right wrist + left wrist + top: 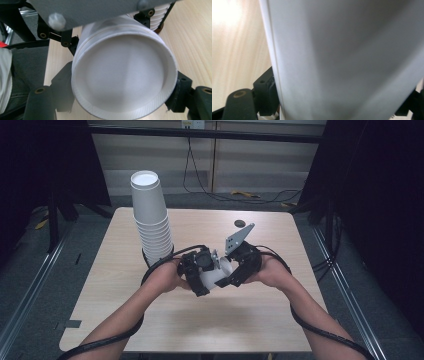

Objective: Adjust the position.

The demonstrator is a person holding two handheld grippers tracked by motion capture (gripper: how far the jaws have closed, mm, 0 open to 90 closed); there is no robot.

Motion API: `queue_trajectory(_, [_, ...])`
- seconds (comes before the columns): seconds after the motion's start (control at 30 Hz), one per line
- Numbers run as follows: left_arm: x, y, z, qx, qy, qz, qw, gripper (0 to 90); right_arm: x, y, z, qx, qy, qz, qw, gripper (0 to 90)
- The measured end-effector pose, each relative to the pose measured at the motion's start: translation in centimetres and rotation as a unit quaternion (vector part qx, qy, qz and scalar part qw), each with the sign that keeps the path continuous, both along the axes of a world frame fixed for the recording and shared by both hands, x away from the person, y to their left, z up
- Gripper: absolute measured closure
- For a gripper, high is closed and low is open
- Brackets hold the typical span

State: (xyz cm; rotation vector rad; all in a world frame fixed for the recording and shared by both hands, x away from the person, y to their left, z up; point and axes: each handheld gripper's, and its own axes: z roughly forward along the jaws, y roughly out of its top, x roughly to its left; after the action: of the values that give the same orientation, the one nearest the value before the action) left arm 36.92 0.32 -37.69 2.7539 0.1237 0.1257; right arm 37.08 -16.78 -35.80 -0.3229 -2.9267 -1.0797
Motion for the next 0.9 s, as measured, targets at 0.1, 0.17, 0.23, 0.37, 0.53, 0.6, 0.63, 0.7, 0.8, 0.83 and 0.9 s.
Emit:
queue_trajectory(0.1, [0.1, 0.1, -0.1, -0.008, -0.003, -0.003, 1.0, 14.8, -0.1, -0.1, -0.1, 0.001, -0.001, -0.001, 1.0, 26.2])
queue_trajectory(0.17, [0.1, 0.2, -0.2, -0.017, -0.001, -0.002, 0.9999, 14.2, -0.1, -0.2, -0.1, 0.001, -0.006, 0.003, 1.0, 26.3])
queue_trajectory(0.23, [0.1, 0.3, -0.2, -0.018, 0.003, -0.004, 0.9998, 13.5, -0.1, -0.3, -0.2, 0.003, -0.003, 0.002, 1.0, 26.4])
queue_trajectory(0.37, [0.4, 0.5, 0.0, -0.021, 0.005, -0.006, 0.9998, 12.3, -0.1, -0.3, -0.2, 0.004, -0.004, 0.0, 1.0, 26.4])
queue_trajectory(0.53, [0.5, 1.0, 0.2, -0.044, 0.014, 0.009, 0.9989, 6.9, -0.2, -0.7, -0.3, 0.001, -0.005, -0.005, 1.0, 26.4])
queue_trajectory(0.6, [0.6, 1.2, 0.3, -0.057, 0.022, 0.016, 0.998, 5.7, -0.1, -0.9, -0.4, 0.006, -0.001, -0.006, 1.0, 26.3])
queue_trajectory(0.63, [0.6, 1.3, 0.4, -0.064, 0.02, 0.019, 0.9976, 5.7, -0.2, -1.0, -0.4, 0.009, 0.0, -0.008, 0.9999, 26.3])
queue_trajectory(0.7, [0.7, 1.6, 0.4, -0.079, 0.027, 0.023, 0.9962, 5.8, -0.2, -1.2, -0.4, 0.013, 0.002, -0.011, 0.9998, 26.2])
queue_trajectory(0.8, [0.7, 1.8, 0.4, -0.09, 0.025, 0.022, 0.9954, 4.8, -0.1, -1.6, -0.5, 0.021, 0.004, -0.017, 0.9996, 26.1])
queue_trajectory(0.83, [0.7, 1.9, 0.4, -0.093, 0.027, 0.022, 0.9951, 4.8, 0.0, -1.7, -0.5, 0.024, 0.006, -0.017, 0.9995, 26.1])
queue_trajectory(0.9, [0.7, 2.1, 0.3, -0.104, 0.027, 0.024, 0.994, 4.8, 0.0, -1.9, -0.6, 0.027, 0.005, -0.019, 0.9994, 26.1])
